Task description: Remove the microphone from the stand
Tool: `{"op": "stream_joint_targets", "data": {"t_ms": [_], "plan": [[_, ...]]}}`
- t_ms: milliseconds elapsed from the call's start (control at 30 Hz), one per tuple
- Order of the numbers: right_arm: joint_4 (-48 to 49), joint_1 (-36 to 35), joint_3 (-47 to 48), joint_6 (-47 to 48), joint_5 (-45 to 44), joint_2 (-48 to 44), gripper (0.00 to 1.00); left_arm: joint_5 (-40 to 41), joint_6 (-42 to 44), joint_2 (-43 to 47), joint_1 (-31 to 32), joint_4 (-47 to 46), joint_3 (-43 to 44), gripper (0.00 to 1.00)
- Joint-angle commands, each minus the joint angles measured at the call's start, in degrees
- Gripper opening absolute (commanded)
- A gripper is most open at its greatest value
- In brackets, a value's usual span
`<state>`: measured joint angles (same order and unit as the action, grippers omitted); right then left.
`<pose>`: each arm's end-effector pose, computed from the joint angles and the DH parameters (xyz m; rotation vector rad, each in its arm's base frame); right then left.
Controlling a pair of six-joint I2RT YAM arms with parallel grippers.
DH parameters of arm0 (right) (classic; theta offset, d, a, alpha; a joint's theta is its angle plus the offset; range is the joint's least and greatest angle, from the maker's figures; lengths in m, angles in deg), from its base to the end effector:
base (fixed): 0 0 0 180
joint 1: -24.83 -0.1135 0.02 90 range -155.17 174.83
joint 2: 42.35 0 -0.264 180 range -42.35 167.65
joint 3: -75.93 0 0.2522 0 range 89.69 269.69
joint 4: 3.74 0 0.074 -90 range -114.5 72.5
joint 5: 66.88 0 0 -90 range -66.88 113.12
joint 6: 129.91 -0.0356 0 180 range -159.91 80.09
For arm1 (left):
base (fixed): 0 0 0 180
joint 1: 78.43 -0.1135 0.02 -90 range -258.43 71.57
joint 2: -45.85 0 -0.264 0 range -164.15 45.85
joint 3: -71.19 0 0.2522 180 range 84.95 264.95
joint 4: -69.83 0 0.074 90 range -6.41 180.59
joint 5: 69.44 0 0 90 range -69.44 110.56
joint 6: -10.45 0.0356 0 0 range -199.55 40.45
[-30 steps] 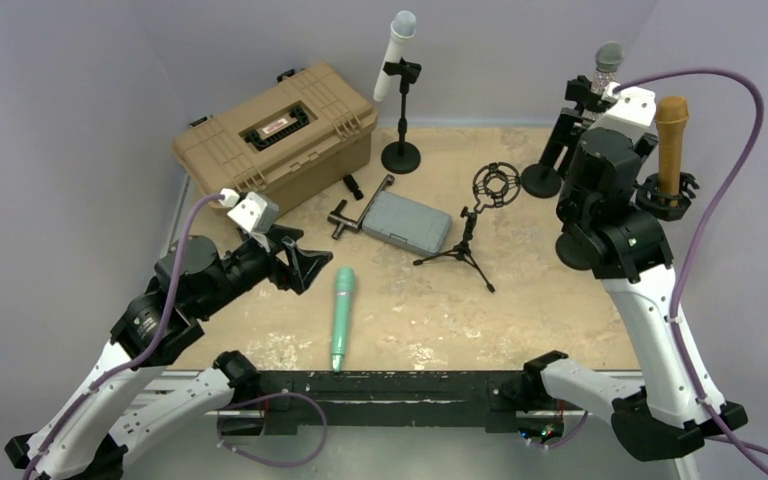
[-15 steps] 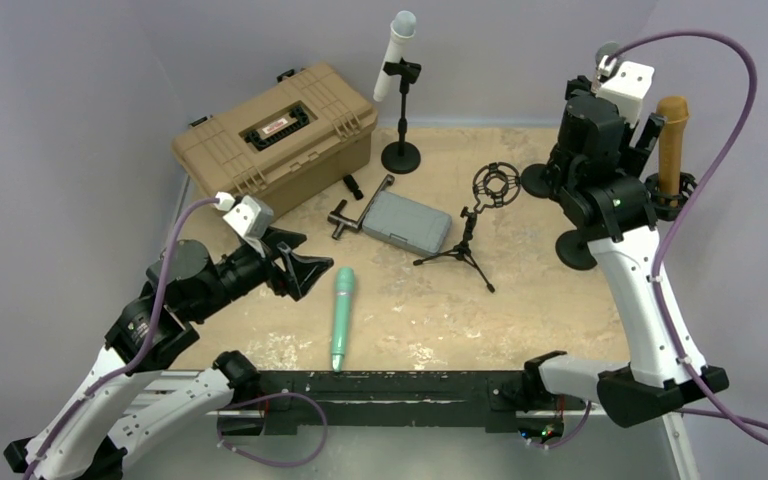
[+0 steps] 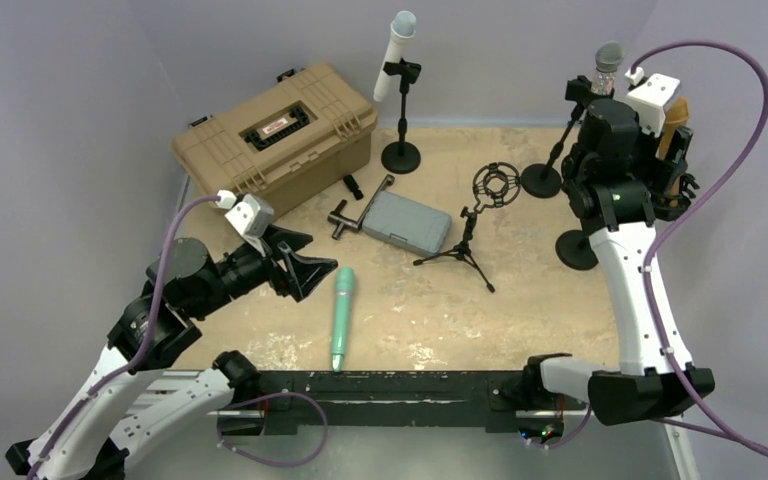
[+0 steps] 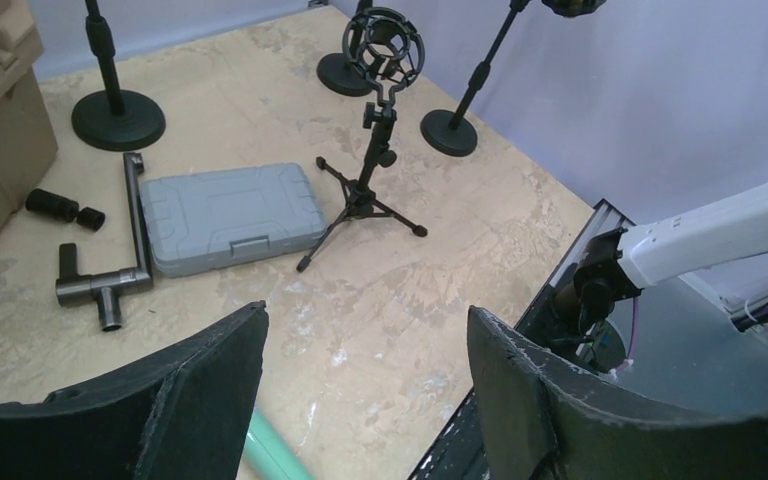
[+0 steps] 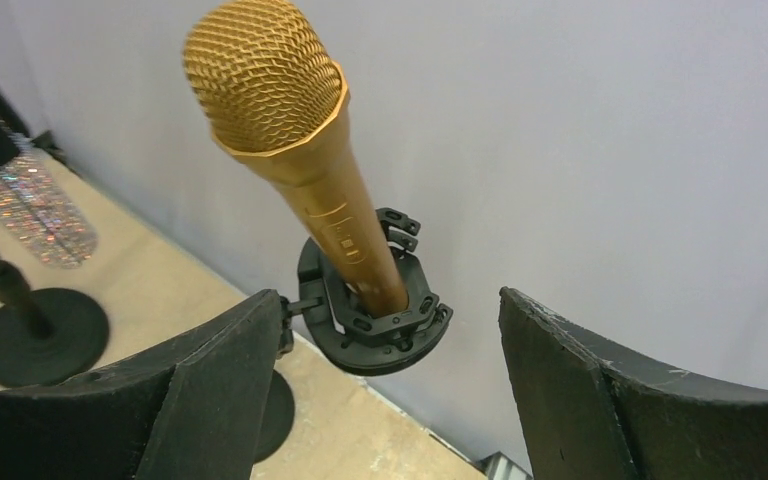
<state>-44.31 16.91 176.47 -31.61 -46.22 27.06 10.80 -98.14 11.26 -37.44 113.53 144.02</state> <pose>0.2308 -0.0015 0.4768 0.6578 1.6065 -1.0401 0.0786 -0.0763 0.4091 0.4718 1.6854 -0.9173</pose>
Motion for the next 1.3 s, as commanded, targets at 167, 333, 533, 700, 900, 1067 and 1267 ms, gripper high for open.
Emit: {"op": "stream_joint_targets", "data": {"t_ms": [167,333,533,700,900,1067,1267], "plan": [[13.54,9.58,-5.70,3.49,1.82,2.83,0.77,-2.90,-1.45,-2.00,-0.28,-3.48,-1.05,0.71],[17.41,11.29,-6.43,4.47,1.01,4.36,0.77,-2.96,-1.53,-2.77,-0.27,-3.70,-1.30,0.71],[25.73,12.40,-10.49,11.23,5.84,3.82,0.70,-3.86,-1.80,-3.56,-0.28,-3.92,-1.47,0.71],[30.83,12.58,-11.81,13.71,5.53,4.76,0.71,-3.93,-1.71,-4.18,-0.27,-4.06,-1.74,0.71],[29.00,12.58,-9.71,12.29,6.58,7.65,0.66,-4.00,-1.79,-5.72,-0.30,-4.10,-1.75,0.71],[32.23,12.60,-11.63,13.29,6.03,7.63,0.50,-3.45,-1.65,-6.34,-0.27,-3.85,-1.84,0.71],[33.48,12.60,-11.46,14.22,5.30,6.70,0.23,-3.89,-1.71,-7.48,-0.20,-4.05,-2.05,0.71]]}}
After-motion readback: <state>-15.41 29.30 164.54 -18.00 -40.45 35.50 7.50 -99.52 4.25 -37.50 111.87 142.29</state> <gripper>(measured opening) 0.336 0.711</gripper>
